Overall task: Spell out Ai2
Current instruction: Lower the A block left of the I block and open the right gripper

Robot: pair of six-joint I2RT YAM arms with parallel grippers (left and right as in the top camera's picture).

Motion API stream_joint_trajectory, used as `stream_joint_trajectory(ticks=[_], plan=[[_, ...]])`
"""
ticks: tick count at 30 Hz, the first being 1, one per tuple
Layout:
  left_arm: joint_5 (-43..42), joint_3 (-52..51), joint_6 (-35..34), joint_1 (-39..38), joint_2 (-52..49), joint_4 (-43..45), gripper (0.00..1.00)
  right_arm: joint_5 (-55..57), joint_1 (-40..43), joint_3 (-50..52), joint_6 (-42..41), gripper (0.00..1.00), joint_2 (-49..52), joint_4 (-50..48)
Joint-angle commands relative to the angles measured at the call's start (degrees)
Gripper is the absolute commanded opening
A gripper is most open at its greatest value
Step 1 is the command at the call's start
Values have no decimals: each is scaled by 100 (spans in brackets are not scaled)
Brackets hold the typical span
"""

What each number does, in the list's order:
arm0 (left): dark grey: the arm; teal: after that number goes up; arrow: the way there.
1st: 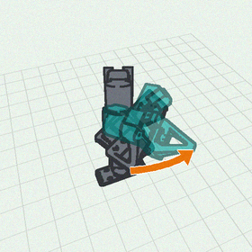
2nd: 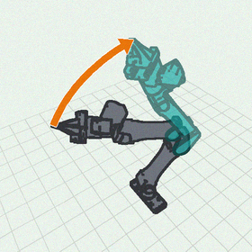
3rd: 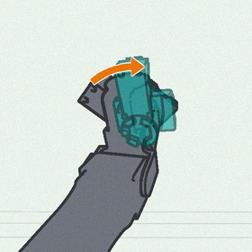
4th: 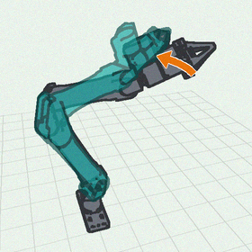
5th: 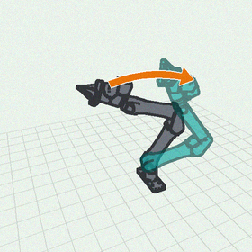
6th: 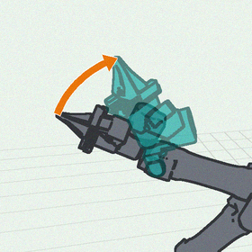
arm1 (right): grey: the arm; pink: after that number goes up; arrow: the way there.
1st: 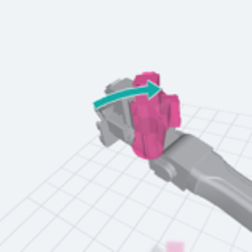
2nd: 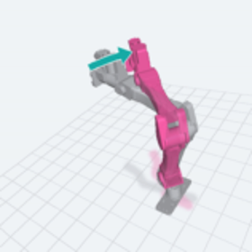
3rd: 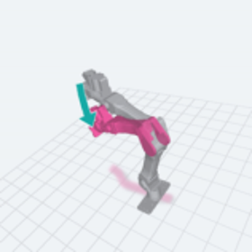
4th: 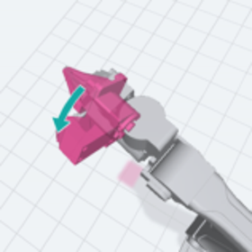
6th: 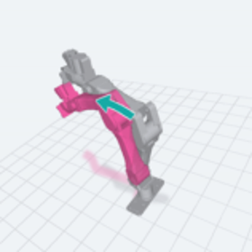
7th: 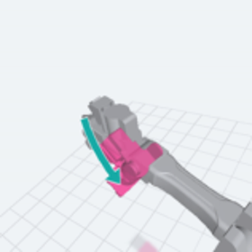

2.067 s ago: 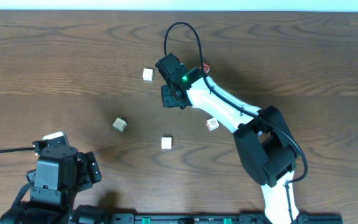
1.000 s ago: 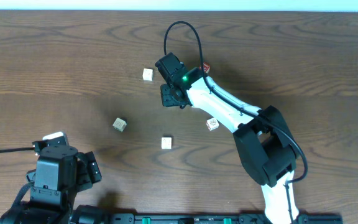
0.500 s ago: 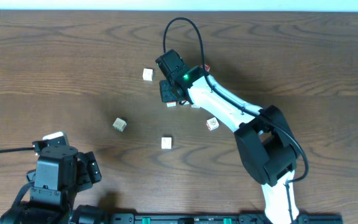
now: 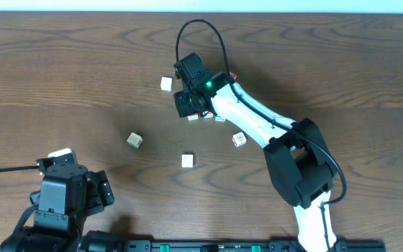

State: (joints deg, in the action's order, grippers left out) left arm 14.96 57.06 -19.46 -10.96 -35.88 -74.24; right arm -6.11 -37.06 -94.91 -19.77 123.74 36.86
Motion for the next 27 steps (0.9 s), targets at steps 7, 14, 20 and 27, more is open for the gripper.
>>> stream_joint_trajectory(ticks=[7,14,20,27], plan=[[2,24,-24,17,15,2,95,-476,-85,-98,509,1,195,-4],[2,24,-24,17,15,2,95,-483,-85,-98,527,1,199,11],[2,24,-24,17,15,2,95,-463,-85,-98,503,1,260,24],[2,24,-24,17,15,2,95,-439,-85,-98,479,1,273,24]])
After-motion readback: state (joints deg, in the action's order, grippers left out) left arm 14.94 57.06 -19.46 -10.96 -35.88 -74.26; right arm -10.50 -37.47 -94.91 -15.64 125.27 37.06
